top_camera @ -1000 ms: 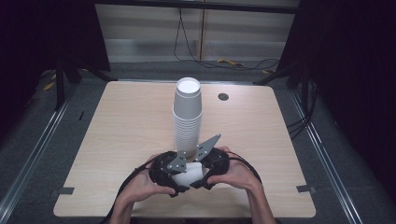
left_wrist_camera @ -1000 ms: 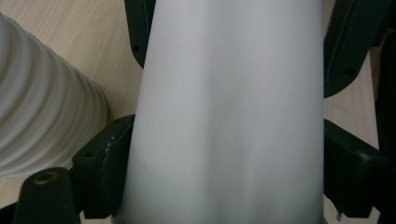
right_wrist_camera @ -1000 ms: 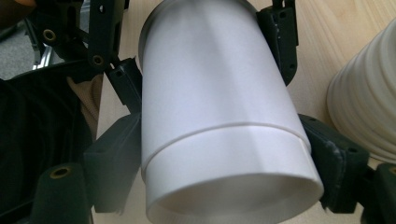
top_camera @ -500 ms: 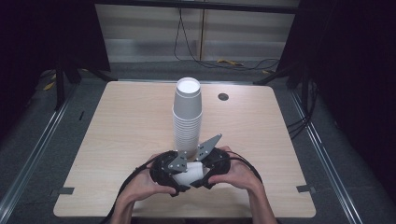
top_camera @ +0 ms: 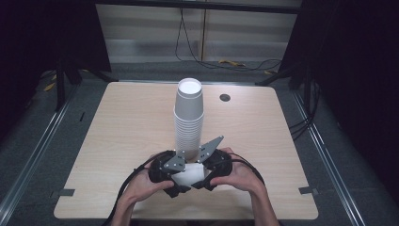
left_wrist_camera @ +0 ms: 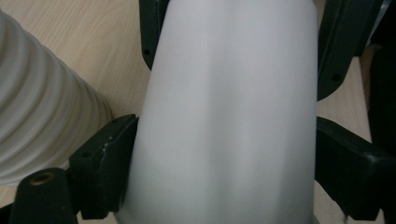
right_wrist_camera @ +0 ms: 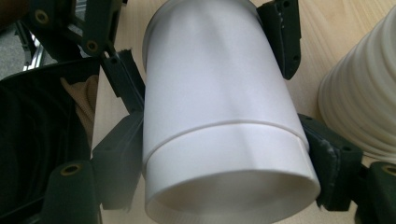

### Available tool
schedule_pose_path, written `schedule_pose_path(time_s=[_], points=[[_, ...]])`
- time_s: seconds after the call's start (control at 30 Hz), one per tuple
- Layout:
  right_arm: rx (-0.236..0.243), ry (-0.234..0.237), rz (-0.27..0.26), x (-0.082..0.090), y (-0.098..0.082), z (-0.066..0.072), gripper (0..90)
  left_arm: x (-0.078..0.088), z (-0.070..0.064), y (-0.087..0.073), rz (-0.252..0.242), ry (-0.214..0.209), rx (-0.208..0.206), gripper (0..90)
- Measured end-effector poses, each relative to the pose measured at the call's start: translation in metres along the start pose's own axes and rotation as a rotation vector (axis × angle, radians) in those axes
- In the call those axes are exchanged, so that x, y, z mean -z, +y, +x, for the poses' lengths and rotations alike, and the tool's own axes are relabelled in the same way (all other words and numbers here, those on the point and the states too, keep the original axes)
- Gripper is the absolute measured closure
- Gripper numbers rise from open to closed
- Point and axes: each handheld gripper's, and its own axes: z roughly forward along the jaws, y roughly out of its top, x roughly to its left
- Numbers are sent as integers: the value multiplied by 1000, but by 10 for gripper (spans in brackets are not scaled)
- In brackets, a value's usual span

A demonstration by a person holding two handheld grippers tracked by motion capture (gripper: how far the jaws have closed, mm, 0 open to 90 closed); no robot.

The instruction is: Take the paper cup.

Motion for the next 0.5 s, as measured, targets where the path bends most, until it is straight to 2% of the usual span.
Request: schedule_pose_path(time_s=[0.07,0.1,0.17,0.23,0.3,0.37,0.43,0.5], points=[[-4,-7,4,1,0,0,239,3,1,-2,-20,9,-18,140],[-4,-11,8,1,-1,0,239,3,-1,-3,-68,7,26,145],[-5,-17,-2,2,-1,0,238,7,0,-4,-97,9,38,150],[-6,-29,-1,2,-1,0,238,13,0,-5,-127,29,42,158],[-9,-41,4,2,-3,-2,237,18,0,-6,-182,30,48,158],[-10,-23,-21,4,-4,-2,236,22,-1,-8,-214,43,53,158],[-12,-40,-24,4,-6,-2,234,26,0,-10,-234,61,71,158],[-19,-41,-44,4,-8,-2,233,28,0,-12,-282,60,91,157]])
